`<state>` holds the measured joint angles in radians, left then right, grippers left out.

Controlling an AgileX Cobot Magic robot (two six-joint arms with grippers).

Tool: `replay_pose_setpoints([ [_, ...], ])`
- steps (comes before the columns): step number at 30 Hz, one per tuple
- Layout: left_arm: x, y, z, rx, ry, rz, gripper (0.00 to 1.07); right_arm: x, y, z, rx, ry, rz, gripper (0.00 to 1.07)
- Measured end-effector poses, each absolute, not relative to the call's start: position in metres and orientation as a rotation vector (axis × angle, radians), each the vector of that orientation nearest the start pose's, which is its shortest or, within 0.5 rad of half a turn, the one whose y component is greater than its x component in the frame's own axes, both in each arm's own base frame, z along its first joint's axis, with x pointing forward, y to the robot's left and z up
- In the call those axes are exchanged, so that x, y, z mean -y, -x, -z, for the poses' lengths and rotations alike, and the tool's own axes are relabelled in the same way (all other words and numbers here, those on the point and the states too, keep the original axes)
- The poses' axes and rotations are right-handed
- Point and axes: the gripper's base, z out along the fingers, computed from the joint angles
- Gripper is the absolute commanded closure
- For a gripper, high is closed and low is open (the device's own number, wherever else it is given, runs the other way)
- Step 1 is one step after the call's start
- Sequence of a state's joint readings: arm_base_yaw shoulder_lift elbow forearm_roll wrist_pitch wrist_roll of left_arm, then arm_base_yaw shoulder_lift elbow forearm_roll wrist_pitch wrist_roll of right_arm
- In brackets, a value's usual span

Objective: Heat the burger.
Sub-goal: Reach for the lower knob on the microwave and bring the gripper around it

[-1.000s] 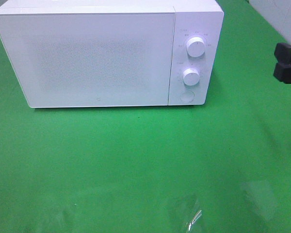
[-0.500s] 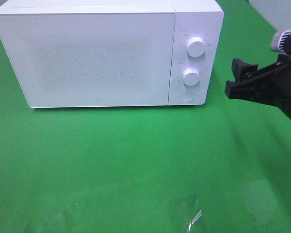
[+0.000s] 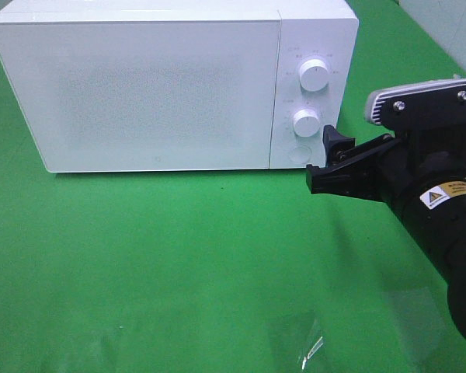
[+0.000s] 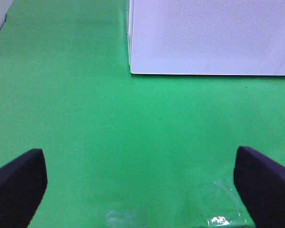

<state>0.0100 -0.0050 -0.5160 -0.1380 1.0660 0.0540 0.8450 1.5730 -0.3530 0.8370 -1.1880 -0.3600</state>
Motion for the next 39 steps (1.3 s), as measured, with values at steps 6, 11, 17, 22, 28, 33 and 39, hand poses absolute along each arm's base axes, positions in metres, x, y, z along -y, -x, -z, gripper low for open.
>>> replay_pose_setpoints([
  [6, 0.011, 0.008, -0.282, -2.023, -0.053, 0.124, 0.06, -0.134, -0.202, -0.171, -1.661, 0.106, -0.020, 0.32],
  [11, 0.011, 0.008, -0.282, -2.023, -0.053, 0.124, 0.06, -0.137, -0.205, -0.168, -1.667, 0.094, -0.028, 0.32],
  [17, 0.011, 0.008, -0.282, -2.023, -0.053, 0.124, 0.06, -0.143, -0.209, -0.167, -1.667, 0.094, -0.028, 0.32],
  [22, 0.011, 0.008, -0.282, -2.023, -0.053, 0.124, 0.06, -0.152, -0.221, -0.160, -1.672, 0.091, -0.028, 0.32],
  [28, 0.011, 0.008, -0.282, -2.023, -0.053, 0.124, 0.06, -0.152, -0.239, -0.160, -1.653, 0.046, -0.040, 0.32],
  [33, 0.011, 0.008, -0.282, -2.023, -0.053, 0.124, 0.06, -0.155, -0.253, -0.156, -1.647, 0.042, -0.028, 0.32],
  [39, 0.011, 0.008, -0.282, -2.023, -0.053, 0.124, 0.06, -0.157, -0.264, -0.151, -1.647, 0.034, -0.015, 0.32],
])
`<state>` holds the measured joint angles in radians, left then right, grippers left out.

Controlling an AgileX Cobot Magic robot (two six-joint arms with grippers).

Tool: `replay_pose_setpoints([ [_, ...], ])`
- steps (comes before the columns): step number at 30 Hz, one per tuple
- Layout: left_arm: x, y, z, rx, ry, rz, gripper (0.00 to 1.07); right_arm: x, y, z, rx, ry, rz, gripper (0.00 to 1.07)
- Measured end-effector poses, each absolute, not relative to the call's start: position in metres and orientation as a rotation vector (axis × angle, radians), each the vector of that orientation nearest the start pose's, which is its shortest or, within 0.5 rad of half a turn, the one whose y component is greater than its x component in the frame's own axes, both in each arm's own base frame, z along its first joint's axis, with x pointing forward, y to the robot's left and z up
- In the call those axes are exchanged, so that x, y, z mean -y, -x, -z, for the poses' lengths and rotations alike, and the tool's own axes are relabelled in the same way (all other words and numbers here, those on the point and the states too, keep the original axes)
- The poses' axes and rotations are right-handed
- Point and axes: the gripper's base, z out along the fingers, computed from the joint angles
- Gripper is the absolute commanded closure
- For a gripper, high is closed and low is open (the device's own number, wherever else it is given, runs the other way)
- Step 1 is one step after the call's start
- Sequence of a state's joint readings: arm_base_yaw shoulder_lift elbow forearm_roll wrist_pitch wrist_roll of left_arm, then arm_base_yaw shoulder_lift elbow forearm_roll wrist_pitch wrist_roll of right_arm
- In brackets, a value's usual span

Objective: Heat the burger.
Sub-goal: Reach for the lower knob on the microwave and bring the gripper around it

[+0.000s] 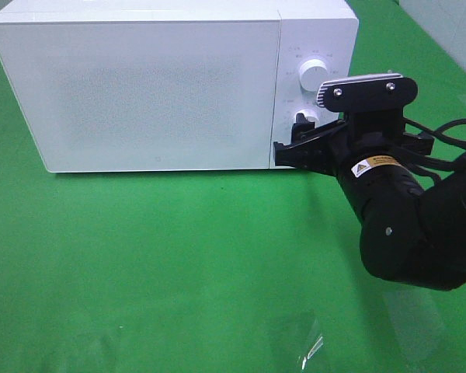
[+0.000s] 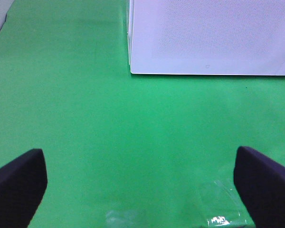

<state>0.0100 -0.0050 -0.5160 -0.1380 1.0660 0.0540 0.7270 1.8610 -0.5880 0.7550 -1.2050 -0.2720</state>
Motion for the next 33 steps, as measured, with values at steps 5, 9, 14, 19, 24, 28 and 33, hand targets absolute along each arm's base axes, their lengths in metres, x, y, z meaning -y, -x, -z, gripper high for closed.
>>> replay_pose_setpoints([
  [5, 0.011, 0.008, -0.282, -2.023, -0.053, 0.124, 0.06, -0.167, -0.275, -0.144, -1.644, 0.040, -0.016, 0.32],
  [9, 0.011, 0.008, -0.282, -2.023, -0.053, 0.124, 0.06, -0.171, -0.281, -0.140, -1.646, 0.041, -0.016, 0.32],
  [14, 0.011, 0.008, -0.282, -2.023, -0.053, 0.124, 0.06, -0.174, -0.295, -0.133, -1.648, 0.038, -0.015, 0.32],
  [19, 0.011, 0.008, -0.282, -2.023, -0.053, 0.124, 0.06, -0.172, -0.308, -0.132, -1.640, 0.007, -0.016, 0.32],
  [24, 0.011, 0.008, -0.282, -2.023, -0.053, 0.124, 0.06, -0.176, -0.317, -0.121, -1.662, 0.013, -0.014, 0.32],
  [28, 0.011, 0.008, -0.282, -2.023, -0.053, 0.124, 0.06, -0.177, -0.319, -0.118, -1.670, 0.013, -0.016, 0.32],
  [33, 0.011, 0.008, -0.282, -2.023, -0.053, 0.124, 0.06, -0.174, -0.323, -0.117, -1.672, -0.014, -0.027, 0.32],
])
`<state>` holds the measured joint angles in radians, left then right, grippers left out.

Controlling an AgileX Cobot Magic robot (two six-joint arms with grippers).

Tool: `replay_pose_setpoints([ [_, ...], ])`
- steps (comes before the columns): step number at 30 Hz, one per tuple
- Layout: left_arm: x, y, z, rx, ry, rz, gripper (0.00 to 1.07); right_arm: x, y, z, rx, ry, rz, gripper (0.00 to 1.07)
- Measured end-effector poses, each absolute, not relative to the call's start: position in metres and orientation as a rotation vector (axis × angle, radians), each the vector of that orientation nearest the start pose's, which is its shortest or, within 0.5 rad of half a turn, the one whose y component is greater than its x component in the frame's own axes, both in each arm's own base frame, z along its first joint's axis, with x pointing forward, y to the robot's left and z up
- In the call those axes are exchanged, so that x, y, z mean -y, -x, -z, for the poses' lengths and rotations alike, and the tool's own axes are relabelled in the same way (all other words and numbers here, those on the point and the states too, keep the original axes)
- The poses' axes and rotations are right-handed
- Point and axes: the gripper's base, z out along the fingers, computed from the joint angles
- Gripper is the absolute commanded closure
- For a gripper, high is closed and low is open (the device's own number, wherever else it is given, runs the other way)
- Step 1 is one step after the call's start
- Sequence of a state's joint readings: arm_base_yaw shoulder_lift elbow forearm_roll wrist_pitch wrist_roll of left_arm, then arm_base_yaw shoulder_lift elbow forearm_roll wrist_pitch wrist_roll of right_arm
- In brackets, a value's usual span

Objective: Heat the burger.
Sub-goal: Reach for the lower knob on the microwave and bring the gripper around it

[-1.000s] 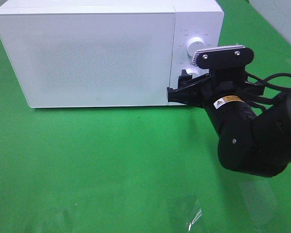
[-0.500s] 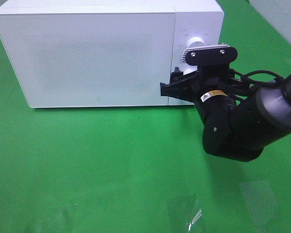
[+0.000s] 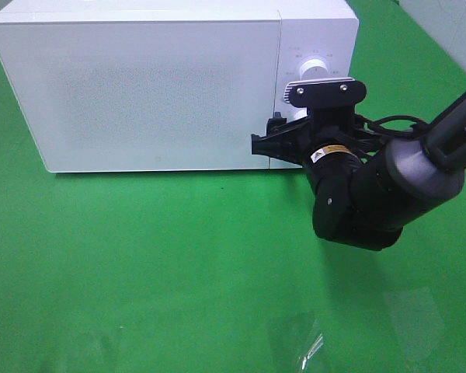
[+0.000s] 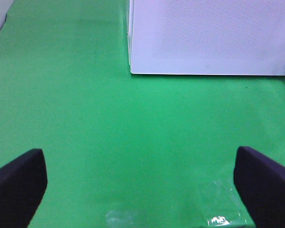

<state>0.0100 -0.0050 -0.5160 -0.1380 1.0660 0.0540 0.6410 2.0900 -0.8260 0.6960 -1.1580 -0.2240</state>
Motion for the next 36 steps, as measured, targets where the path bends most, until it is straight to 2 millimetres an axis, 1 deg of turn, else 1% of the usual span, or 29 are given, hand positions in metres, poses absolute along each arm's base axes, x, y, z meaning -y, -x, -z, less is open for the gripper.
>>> replay_pose_setpoints([
  [8, 0.0110, 0.0081, -0.2818, -2.023, -0.053, 0.124, 0.06, -0.1743, -0.3250, -0.1114, -1.685, -0.021, -0.025, 0.32],
  [11, 0.0110, 0.0081, -0.2818, -2.023, -0.053, 0.124, 0.06, -0.1746, -0.3252, -0.1105, -1.695, -0.022, -0.026, 0.34],
  [12, 0.0110, 0.0081, -0.2818, -2.023, -0.053, 0.124, 0.06, -0.1746, -0.3252, -0.1105, -1.695, -0.022, -0.026, 0.38],
  [13, 0.0110, 0.0081, -0.2818, -2.023, -0.053, 0.124, 0.06, -0.1746, -0.3252, -0.1105, -1.695, -0.022, -0.026, 0.38],
  [14, 0.0110, 0.0081, -0.2818, -2.023, -0.053, 0.124, 0.06, -0.1746, -0.3252, -0.1105, -1.695, -0.022, -0.026, 0.44],
  [15, 0.0110, 0.0081, -0.2818, -2.023, -0.053, 0.124, 0.06, -0.1746, -0.3252, -0.1105, -1.695, -0.022, -0.026, 0.44],
  [16, 0.0110, 0.0081, -0.2818, -2.023, -0.053, 0.124, 0.06, -0.1746, -0.3252, -0.1105, -1.695, -0.022, -0.026, 0.50],
  [17, 0.0110, 0.0081, -0.2818, -2.023, -0.053, 0.124, 0.06, -0.1746, -0.3252, -0.1105, -1.695, -0.022, -0.026, 0.50],
  [18, 0.0110, 0.0081, -0.2818, -2.023, -0.053, 0.124, 0.06, -0.1746, -0.3252, -0.1102, -1.695, -0.022, -0.026, 0.59],
  [19, 0.0110, 0.0081, -0.2818, -2.023, -0.053, 0.124, 0.06, -0.1746, -0.3252, -0.1103, -1.694, -0.021, -0.025, 0.65],
  [20, 0.0110, 0.0081, -0.2818, -2.023, -0.053, 0.124, 0.06, -0.1746, -0.3252, -0.1103, -1.694, -0.021, -0.025, 0.65],
  [21, 0.0110, 0.0081, -0.2818, -2.023, -0.053, 0.124, 0.06, -0.1743, -0.3253, -0.1105, -1.688, -0.022, -0.022, 0.76],
  [22, 0.0110, 0.0081, -0.2818, -2.023, -0.053, 0.124, 0.06, -0.1743, -0.3253, -0.1105, -1.688, -0.022, -0.022, 0.76],
  [23, 0.0110, 0.0081, -0.2818, -2.023, -0.053, 0.124, 0.06, -0.1741, -0.3253, -0.1103, -1.687, -0.024, -0.020, 0.85],
  [24, 0.0110, 0.0081, -0.2818, -2.023, -0.053, 0.124, 0.06, -0.1741, -0.3253, -0.1103, -1.687, -0.024, -0.020, 0.85],
  [25, 0.0110, 0.0081, -0.2818, -2.023, -0.053, 0.124, 0.06, -0.1741, -0.3253, -0.1103, -1.687, -0.024, -0.020, 0.92],
  [26, 0.0110, 0.0081, -0.2818, -2.023, -0.053, 0.124, 0.06, -0.1741, -0.3253, -0.1103, -1.687, -0.024, -0.020, 0.92],
  [27, 0.0110, 0.0081, -0.2818, -2.023, -0.053, 0.124, 0.06, -0.1741, -0.3253, -0.1103, -1.687, -0.023, -0.019, 0.97],
  [28, 0.0110, 0.0081, -0.2818, -2.023, -0.053, 0.124, 0.06, -0.1741, -0.3253, -0.1103, -1.687, -0.023, -0.019, 0.99],
  [36, 0.0110, 0.0081, -0.2818, -2.023, -0.053, 0.124, 0.06, -0.1742, -0.3253, -0.1103, -1.687, -0.040, -0.035, 0.99],
])
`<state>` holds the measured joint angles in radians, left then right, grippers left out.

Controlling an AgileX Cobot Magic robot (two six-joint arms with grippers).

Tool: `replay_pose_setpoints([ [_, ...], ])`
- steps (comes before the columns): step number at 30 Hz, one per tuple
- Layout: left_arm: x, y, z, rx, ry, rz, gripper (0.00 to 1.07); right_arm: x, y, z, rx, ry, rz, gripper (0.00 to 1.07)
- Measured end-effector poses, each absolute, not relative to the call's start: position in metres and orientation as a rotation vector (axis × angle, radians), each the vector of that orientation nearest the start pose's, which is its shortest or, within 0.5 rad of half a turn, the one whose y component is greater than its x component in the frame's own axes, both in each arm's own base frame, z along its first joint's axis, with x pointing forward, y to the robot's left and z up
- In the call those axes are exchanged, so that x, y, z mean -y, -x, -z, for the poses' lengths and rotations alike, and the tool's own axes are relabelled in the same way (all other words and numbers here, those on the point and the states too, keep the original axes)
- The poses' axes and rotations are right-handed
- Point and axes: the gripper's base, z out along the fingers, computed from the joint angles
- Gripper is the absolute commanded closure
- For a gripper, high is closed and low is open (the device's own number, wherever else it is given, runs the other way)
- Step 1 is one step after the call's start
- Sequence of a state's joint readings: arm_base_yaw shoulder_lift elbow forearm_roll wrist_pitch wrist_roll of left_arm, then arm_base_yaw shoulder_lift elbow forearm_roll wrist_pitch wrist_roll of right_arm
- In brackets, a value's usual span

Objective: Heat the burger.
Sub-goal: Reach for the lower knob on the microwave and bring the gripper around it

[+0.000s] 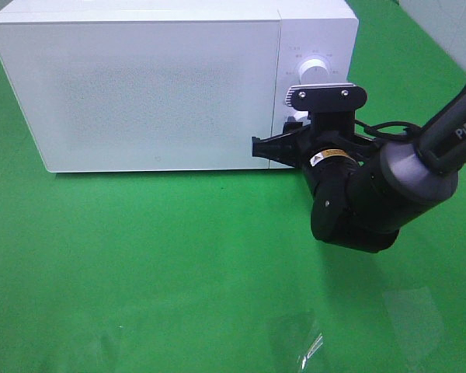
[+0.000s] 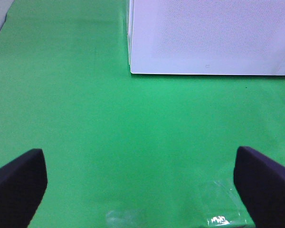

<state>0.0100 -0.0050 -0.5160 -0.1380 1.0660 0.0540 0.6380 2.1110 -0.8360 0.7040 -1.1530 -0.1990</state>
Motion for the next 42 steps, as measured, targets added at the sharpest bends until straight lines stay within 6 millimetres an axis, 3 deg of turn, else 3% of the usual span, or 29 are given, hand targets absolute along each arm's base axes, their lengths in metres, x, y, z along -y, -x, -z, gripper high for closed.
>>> replay_pose_setpoints([
  [4, 0.0110, 0.0081, -0.2818, -2.023, -0.053, 0.124, 0.06, -0.1752, -0.3250, -0.1104, -1.679, -0.140, -0.152, 0.99],
  [12, 0.0110, 0.0081, -0.2818, -2.023, -0.053, 0.124, 0.06, -0.1748, -0.3240, -0.1098, -1.623, -0.513, -0.534, 0.99],
  [17, 0.0110, 0.0081, -0.2818, -2.023, -0.053, 0.124, 0.06, -0.1751, -0.3234, -0.1098, -1.593, -0.627, -0.649, 0.99],
  [21, 0.0110, 0.0081, -0.2818, -2.023, -0.053, 0.124, 0.06, -0.1758, -0.3229, -0.1100, -1.503, -0.893, -0.906, 0.99],
  [25, 0.0110, 0.0081, -0.2818, -2.023, -0.053, 0.124, 0.06, -0.1759, -0.3227, -0.1103, -1.428, -1.054, -1.054, 0.99],
  [32, 0.0110, 0.0081, -0.2818, -2.023, -0.053, 0.124, 0.06, -0.1758, -0.3225, -0.1105, -1.311, -1.264, -1.243, 0.99],
  [42, 0.0110, 0.0081, -0.2818, -2.023, -0.053, 0.124, 0.06, -0.1758, -0.3226, -0.1108, -1.245, -1.360, -1.331, 0.99],
])
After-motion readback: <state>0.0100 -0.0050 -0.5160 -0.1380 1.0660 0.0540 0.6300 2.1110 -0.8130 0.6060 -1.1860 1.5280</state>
